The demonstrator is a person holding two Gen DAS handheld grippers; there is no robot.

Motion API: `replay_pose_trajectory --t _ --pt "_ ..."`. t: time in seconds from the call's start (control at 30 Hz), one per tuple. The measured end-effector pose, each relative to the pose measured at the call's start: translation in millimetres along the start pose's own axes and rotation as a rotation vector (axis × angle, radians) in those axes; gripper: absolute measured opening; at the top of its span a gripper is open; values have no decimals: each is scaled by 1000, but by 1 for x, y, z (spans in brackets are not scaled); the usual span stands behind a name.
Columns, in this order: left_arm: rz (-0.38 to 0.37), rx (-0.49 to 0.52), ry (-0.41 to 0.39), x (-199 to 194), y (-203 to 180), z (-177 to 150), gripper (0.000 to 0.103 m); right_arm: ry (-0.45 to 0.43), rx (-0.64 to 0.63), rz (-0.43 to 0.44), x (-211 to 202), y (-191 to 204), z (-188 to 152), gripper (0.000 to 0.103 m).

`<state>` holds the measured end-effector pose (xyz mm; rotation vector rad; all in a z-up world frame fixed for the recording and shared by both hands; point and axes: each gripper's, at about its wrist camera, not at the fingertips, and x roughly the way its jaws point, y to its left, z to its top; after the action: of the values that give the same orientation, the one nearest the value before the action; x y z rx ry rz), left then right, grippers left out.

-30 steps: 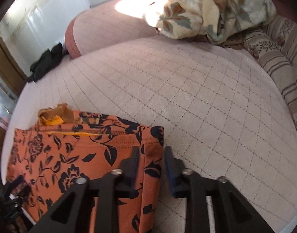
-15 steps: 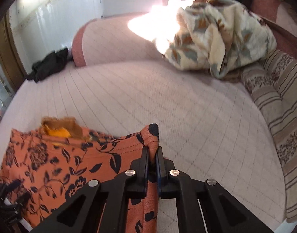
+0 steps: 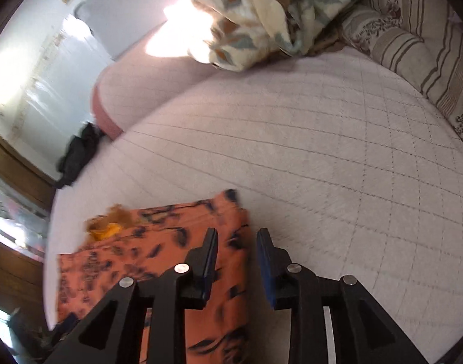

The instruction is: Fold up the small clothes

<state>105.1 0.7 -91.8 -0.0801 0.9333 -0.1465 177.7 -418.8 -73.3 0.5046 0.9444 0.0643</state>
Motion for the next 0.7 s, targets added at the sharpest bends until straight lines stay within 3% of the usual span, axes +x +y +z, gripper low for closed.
replay_pose_trajectory --t 0.07,0.1,0.13,0.2,0.23,0.3,0.33,0.37,0.4,0.5,0.53,0.63,0.67,0.7 --pt "6 12 -15 -6 -2 1 68 22 8 123 -16 19 -12 33" --pt "7 12 -22 -10 -1 0 68 52 5 193 -20 32 -22 42" --pt "13 10 -27 -13 1 0 68 91 -1 270 -20 46 -36 64" --pt "29 -5 -24 -19 10 -2 68 139 -13 360 -13 65 -61 75" --pt "35 -22 -22 -22 18 -4 68 175 -14 394 -3 72 -76 75" --pt "47 -53 -7 -25 30 -8 68 243 -7 347 24 69 -100 72" --pt "53 -63 5 -27 36 -10 68 278 39 300 42 56 -107 59" --pt "56 -68 3 -31 42 -13 68 252 101 291 43 46 -107 50" --pt "57 -72 -12 -37 48 -16 68 243 126 291 37 45 -104 49" --pt "53 -96 -25 -49 66 -23 68 203 21 325 13 80 -92 55" --pt "45 -114 -30 -51 72 -24 68 218 -27 377 8 99 -93 60" --pt "29 -145 -35 -52 83 -28 68 351 -113 534 28 136 -104 69" --pt "27 -144 -29 -51 84 -30 68 388 -131 521 43 142 -107 69" --pt "25 -143 -22 -48 84 -30 68 425 -131 454 68 143 -108 69"
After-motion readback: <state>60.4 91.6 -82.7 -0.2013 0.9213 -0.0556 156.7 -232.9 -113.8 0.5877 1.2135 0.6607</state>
